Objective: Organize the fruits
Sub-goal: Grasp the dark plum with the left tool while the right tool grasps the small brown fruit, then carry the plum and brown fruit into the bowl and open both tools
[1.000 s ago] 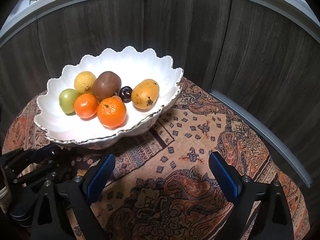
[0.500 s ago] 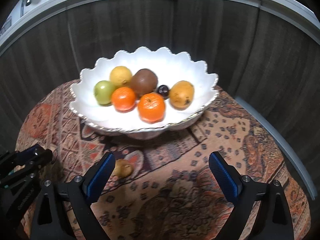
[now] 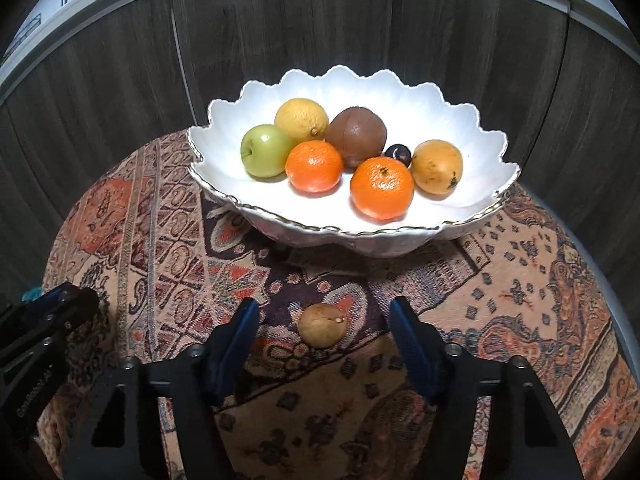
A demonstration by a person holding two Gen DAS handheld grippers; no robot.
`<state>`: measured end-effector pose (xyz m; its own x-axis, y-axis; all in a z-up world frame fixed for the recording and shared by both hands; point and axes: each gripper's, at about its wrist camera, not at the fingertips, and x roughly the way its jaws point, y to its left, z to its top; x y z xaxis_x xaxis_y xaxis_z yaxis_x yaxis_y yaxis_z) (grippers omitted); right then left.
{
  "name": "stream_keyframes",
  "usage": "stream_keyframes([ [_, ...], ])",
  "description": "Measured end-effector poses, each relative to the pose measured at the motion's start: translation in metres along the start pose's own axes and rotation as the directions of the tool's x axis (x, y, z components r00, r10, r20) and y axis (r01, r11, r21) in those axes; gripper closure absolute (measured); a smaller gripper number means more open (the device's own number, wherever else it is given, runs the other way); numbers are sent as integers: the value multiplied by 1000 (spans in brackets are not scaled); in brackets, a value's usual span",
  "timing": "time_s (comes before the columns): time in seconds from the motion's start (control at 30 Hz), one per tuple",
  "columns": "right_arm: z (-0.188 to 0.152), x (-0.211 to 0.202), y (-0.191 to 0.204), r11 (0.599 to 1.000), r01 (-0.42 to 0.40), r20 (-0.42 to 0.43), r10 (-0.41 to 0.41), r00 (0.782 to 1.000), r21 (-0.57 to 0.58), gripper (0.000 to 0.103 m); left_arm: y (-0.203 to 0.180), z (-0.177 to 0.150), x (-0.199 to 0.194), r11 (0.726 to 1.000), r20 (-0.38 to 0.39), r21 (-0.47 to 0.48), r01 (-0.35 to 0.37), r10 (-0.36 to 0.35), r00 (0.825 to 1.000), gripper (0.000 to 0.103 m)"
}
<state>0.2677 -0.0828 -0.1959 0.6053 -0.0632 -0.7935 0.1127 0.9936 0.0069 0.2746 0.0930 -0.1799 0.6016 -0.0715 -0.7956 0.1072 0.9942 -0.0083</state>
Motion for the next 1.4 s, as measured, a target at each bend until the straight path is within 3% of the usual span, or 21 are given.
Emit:
stream_keyframes([
  [0.23, -4, 16, -1, 1000, -5, -60, 5, 998, -4, 67, 0, 0, 1, 1000, -2, -1, 0, 0, 1000, 77],
  [0.37, -7, 16, 2, 1000, -17, -51, 15, 999, -25, 74, 0, 0, 1, 1000, -5, -3, 1, -1, 1000, 77],
  [0.63, -8, 1, 4, 997, -48, -23, 47, 999, -55, 74, -3, 1, -3, 1000, 4, 6, -3, 3, 1000, 77],
  [0.9, -2, -43, -4, 994, -73, 44, 77, 996, -84, 74, -20, 9, -25, 1000, 30, 12, 7, -7, 1000, 77],
  [1.2, 28, -87, -37, 992, -59, 137, 74, 988, -110, 74, -65, 31, -47, 998, 76, 45, 51, -55, 996, 77],
  [1.4, 54, -96, -62, 993, -53, 149, 69, 986, -108, 74, -97, 60, -48, 992, 95, 93, 84, -93, 991, 77],
])
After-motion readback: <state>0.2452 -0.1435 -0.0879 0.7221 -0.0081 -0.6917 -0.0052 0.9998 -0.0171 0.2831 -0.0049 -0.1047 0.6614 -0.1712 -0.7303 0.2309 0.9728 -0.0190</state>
